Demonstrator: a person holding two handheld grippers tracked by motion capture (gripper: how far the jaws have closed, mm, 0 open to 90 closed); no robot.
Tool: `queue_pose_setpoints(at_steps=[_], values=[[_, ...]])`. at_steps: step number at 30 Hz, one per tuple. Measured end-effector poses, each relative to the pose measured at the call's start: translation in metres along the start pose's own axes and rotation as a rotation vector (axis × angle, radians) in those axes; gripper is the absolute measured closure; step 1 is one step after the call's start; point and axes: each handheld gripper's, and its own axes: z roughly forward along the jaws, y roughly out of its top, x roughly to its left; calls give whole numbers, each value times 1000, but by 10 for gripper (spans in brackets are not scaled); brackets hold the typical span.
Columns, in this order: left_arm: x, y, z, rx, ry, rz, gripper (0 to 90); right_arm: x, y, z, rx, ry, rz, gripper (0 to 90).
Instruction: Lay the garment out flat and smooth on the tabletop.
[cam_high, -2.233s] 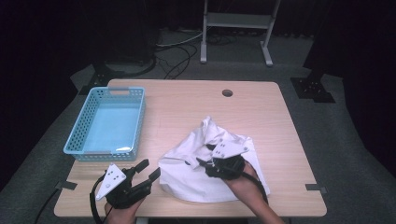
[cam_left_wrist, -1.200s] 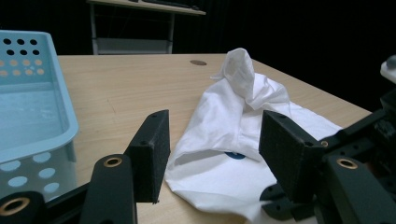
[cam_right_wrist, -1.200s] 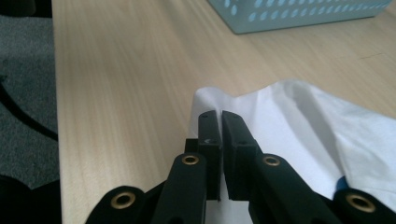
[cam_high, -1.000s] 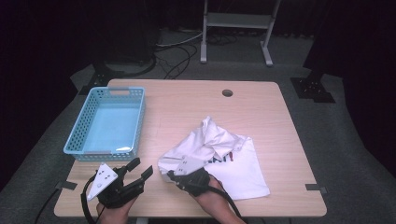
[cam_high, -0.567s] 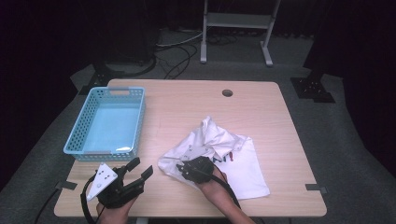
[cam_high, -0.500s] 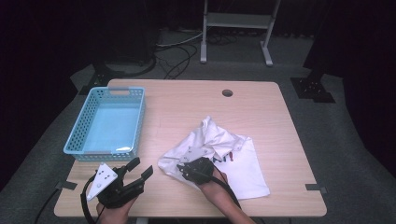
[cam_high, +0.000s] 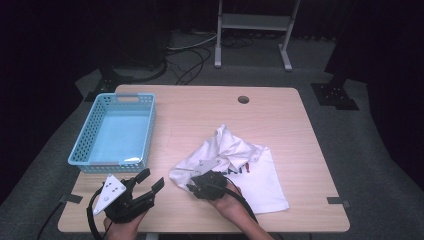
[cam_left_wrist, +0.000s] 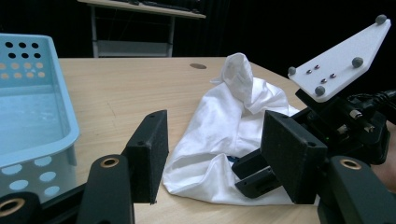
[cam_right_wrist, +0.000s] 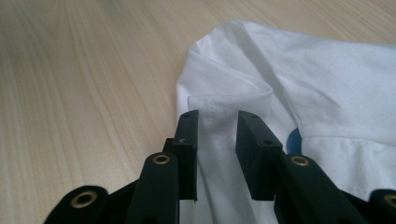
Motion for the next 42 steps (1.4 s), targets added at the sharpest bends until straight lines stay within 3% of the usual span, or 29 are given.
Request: queue_pose_setpoints(at_steps=[7,10,14,17,25,28,35,39,42], values=[[0,1,-1,-2,-2,2,412,0,2,0,2,-3,-12,867],[0,1,-1,-5,0,2,412,0,2,-2,-9,-7,-13,884],[1,2,-2,-9,1,3,412,1,4,-10,-49,-7,-7,885],[1,3,-3,-11,3,4,411,3,7,-16,-76,20,8,884],[6,7,-9,-32,18,-6,410,25,13,-27,-131,149,35,884],[6,8,-10,-37,19,-6,409,39,13,-21,-112,192,23,884],[7,10,-12,-48,22,-7,407,67,10,4,-42,233,-2,880],[8,10,-13,-49,23,-10,400,68,7,6,-45,265,32,773],[6,10,-11,-46,14,-8,393,61,5,-5,-78,241,41,718]])
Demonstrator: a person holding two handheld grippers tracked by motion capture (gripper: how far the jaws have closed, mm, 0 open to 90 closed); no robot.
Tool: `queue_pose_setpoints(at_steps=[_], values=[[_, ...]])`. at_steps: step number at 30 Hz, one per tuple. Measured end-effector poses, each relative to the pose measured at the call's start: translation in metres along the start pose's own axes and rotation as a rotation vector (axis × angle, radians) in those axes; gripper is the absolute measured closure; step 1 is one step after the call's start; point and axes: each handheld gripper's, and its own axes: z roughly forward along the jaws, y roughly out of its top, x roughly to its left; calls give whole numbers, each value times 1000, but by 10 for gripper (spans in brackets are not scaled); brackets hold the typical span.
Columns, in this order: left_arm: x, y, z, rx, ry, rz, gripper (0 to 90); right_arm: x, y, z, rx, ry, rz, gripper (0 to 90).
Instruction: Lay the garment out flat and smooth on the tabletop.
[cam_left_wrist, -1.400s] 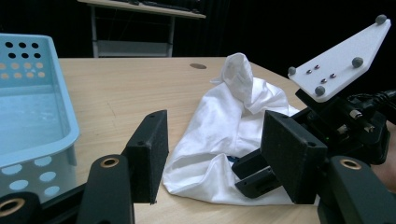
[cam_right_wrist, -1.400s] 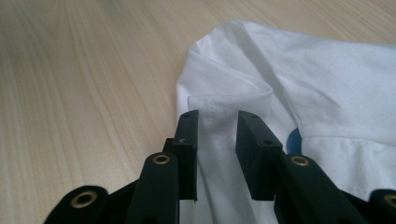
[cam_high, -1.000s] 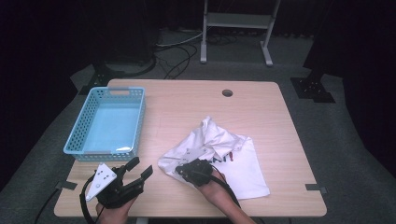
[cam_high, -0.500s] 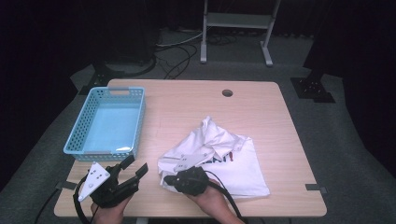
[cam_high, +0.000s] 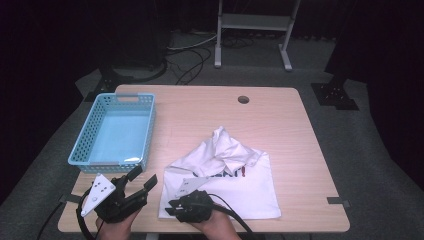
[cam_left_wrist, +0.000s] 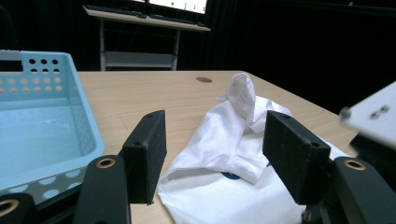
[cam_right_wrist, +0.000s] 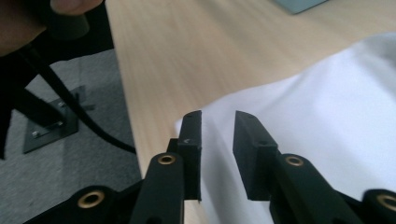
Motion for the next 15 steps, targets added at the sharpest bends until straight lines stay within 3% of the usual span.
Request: queue_pose_setpoints(at_steps=[4,9,15], values=[[-5,0,4,4,-19,10,387,-11,-7,-25,-40,-64,5,631],[-16,-3,14,26,-56,31,376,-29,-25,-62,-77,-186,19,526],[-31,-4,34,51,-116,55,346,-52,-50,-104,-119,-311,51,446]])
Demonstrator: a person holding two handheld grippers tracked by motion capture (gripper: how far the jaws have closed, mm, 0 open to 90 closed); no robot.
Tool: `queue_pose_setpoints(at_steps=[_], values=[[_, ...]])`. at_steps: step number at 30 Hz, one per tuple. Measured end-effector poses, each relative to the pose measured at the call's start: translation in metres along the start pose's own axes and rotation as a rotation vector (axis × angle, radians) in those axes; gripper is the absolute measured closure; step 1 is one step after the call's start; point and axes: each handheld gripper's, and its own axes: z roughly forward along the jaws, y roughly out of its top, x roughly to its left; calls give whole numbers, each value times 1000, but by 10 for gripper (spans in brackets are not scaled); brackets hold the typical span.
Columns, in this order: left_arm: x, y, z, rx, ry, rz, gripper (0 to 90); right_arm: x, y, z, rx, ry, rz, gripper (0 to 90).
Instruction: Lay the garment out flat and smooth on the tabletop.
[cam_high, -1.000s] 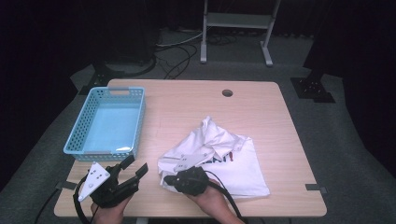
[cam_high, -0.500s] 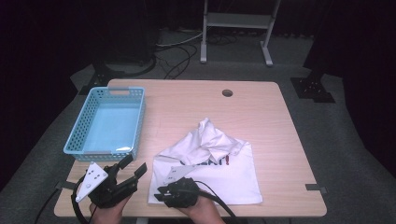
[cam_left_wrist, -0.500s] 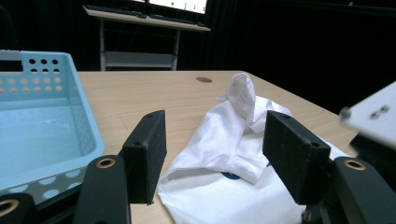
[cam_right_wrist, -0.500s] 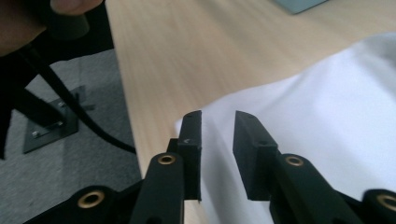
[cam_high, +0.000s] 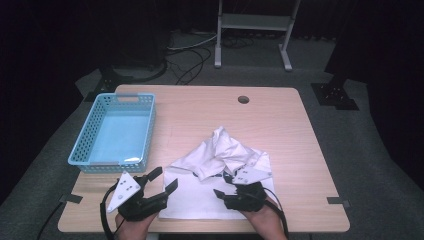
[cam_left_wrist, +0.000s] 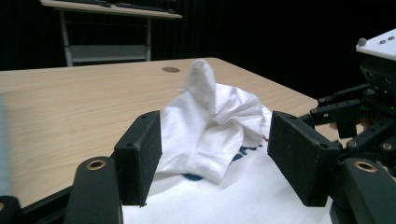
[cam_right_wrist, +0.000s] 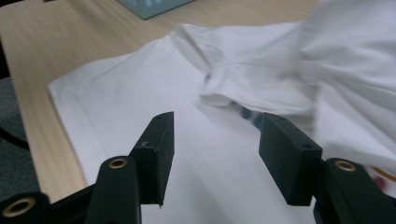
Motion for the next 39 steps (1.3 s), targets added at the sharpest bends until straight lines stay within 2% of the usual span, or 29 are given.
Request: queue_pose_setpoints(at_steps=[3,6,11,16,17,22,24,27,30,32,33,35,36,39], values=[[-6,3,15,-11,-26,13,333,-14,-10,-18,-25,-50,1,404],[-10,6,38,-24,-55,11,327,-28,-19,-33,-40,-87,3,369],[-16,15,83,9,-90,28,318,-49,-31,-54,-59,-125,26,331],[-13,22,123,49,-66,34,297,-65,-42,-72,-86,-147,55,309],[-12,22,130,55,-59,42,297,-68,-44,-75,-89,-149,58,304],[-8,23,158,101,-37,31,301,-81,-52,-88,-105,-159,73,298],[-6,22,166,98,-23,21,331,-85,-55,-93,-110,-161,78,298],[-4,20,178,138,-18,-3,354,-89,-59,-99,-118,-166,85,298],[-3,20,186,166,1,-23,422,-92,-61,-104,-122,-169,87,299],[-3,21,189,194,37,-24,541,-93,-63,-105,-125,-167,90,300],[-3,22,188,197,40,-30,652,-92,-63,-106,-125,-167,91,300],[-3,23,186,195,43,-33,807,-91,-64,-107,-124,-170,88,300],[-4,27,182,179,31,-47,829,-90,-64,-107,-126,-170,85,301],[-9,35,170,142,12,-42,843,-88,-62,-109,-132,-172,79,301]])
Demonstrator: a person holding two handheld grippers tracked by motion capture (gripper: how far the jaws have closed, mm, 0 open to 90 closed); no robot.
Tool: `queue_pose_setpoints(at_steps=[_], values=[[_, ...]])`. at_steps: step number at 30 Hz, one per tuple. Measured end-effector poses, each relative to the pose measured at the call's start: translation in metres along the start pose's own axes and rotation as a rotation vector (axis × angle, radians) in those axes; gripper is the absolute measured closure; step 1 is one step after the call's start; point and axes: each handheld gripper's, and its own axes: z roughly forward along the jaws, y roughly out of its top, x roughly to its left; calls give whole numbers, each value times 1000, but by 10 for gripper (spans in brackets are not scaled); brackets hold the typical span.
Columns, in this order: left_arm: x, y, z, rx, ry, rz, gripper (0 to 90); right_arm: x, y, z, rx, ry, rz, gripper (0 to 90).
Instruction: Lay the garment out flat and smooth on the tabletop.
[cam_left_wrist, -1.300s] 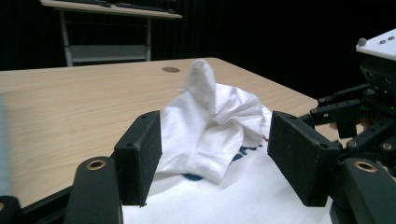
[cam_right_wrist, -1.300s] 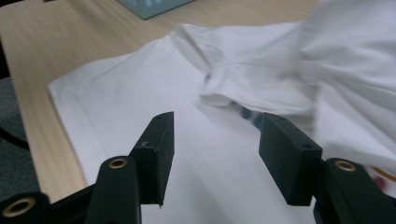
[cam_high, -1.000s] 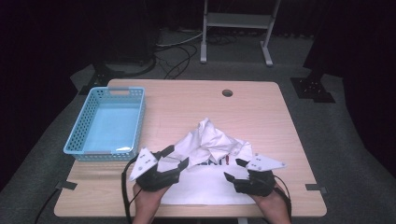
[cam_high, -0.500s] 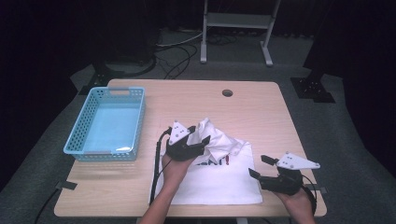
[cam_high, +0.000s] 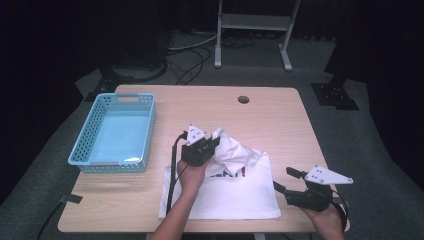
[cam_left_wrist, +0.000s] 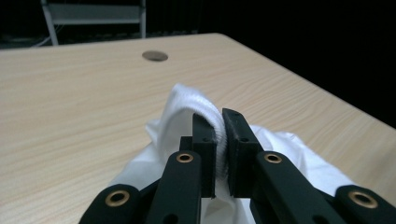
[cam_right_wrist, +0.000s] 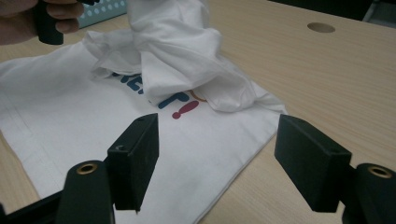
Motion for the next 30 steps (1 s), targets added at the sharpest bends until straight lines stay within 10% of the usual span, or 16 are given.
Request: queue_pose_setpoints(at_steps=[15,25,30], values=[[-24,-10,-78,-115,-64,-30,841,48,12,21,-11,26,-120,296],[-3,-18,-127,-164,4,-76,841,61,2,49,65,-5,-190,300],[-6,-18,-129,-172,-18,-87,837,81,8,53,14,-25,-247,314]])
